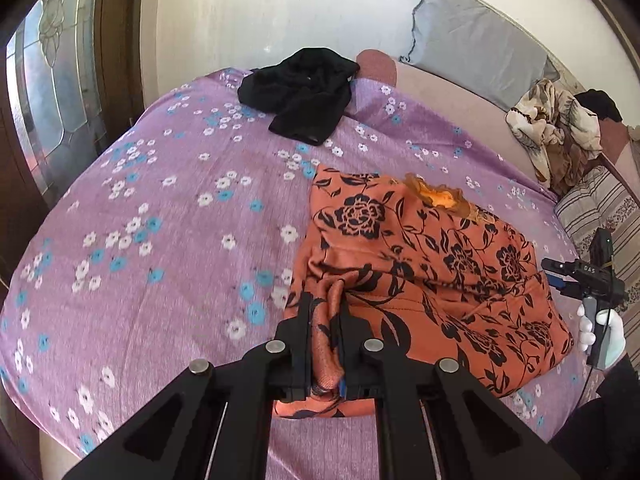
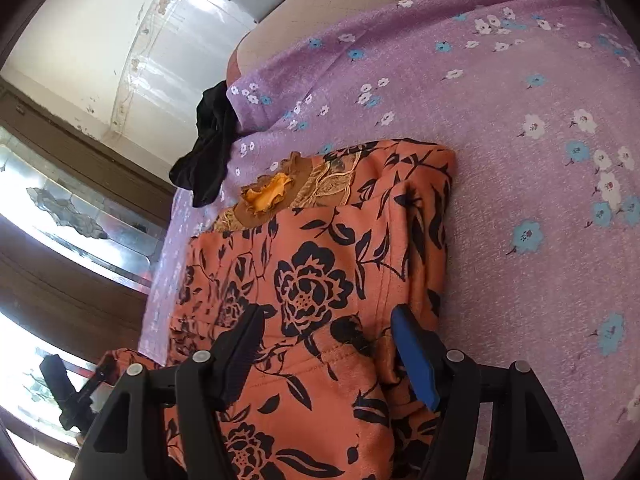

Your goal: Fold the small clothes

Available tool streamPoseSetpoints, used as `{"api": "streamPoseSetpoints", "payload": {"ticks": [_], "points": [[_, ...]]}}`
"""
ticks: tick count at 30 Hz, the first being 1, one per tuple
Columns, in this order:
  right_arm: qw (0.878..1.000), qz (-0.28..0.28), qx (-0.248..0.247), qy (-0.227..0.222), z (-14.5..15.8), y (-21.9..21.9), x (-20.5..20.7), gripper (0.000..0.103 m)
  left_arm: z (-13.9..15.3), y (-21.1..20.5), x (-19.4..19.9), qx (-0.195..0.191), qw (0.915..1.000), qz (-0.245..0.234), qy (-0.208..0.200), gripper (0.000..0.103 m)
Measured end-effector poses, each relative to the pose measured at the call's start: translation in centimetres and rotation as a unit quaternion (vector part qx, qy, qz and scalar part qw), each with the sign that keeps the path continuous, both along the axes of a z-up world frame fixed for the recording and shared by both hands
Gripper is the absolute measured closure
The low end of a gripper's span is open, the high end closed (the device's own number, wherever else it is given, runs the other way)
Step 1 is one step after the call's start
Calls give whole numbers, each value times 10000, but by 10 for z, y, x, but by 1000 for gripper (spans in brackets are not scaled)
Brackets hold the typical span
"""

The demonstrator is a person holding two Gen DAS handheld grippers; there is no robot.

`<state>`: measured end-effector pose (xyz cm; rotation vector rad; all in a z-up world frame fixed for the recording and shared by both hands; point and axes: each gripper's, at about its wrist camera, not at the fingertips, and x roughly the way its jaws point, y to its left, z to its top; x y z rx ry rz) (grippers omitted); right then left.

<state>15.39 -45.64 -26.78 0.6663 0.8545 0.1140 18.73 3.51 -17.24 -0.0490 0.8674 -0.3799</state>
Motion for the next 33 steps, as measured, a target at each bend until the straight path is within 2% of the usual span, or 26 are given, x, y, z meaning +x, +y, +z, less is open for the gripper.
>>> {"api": "streamPoseSetpoints", "payload": {"ticks": [2,4,6,9,10,12,15,17,18,19,20,21,24,28,31,33], "points": [[9998,109,-78,-163,0,6,-3,37,-4,2,-3,30,10000,42,80,94],[9990,237,-306,-219,5,14,-6,60,-8,4,-5,40,9998,75,154,94],[9981,222,-499,-294,13,20,-12,60,-13,4,-8,118,9997,80,218,94],[9961,99,-595,-648,24,22,-21,59,-23,3,-17,283,9992,33,271,94],[9957,64,-653,-655,24,21,-20,55,-26,4,-18,315,9990,34,300,94],[9964,80,-654,-537,20,20,-13,48,-33,4,-21,324,9985,55,428,94],[9964,292,-765,-204,5,25,1,48,-42,4,-21,323,9974,93,636,94],[9947,593,-835,-76,-2,35,6,49,-41,3,-21,329,9975,96,615,94],[9920,763,-1003,-79,-2,42,6,57,-41,3,-21,343,9975,93,606,94],[9887,913,-1187,-55,-1,49,5,70,-41,2,-20,368,9975,96,598,94],[9866,959,-1316,-25,-1,52,4,73,-41,2,-19,393,9974,114,588,94],[9857,962,-1382,-24,0,54,1,82,-41,2,-17,408,9974,143,570,94],[9871,672,-1441,-185,9,46,-9,92,-33,3,-7,363,9980,151,503,94],[9904,47,-1227,-632,32,17,-12,93,-11,-8,19,497,9984,-2,259,94],[9879,-524,-1051,-1009,48,-5,-5,93,10,-26,54,593,9981,-167,92,94],[9845,-917,-914,-1184,54,-21,5,93,25,-42,92,652,9975,-269,-37,94]]}}
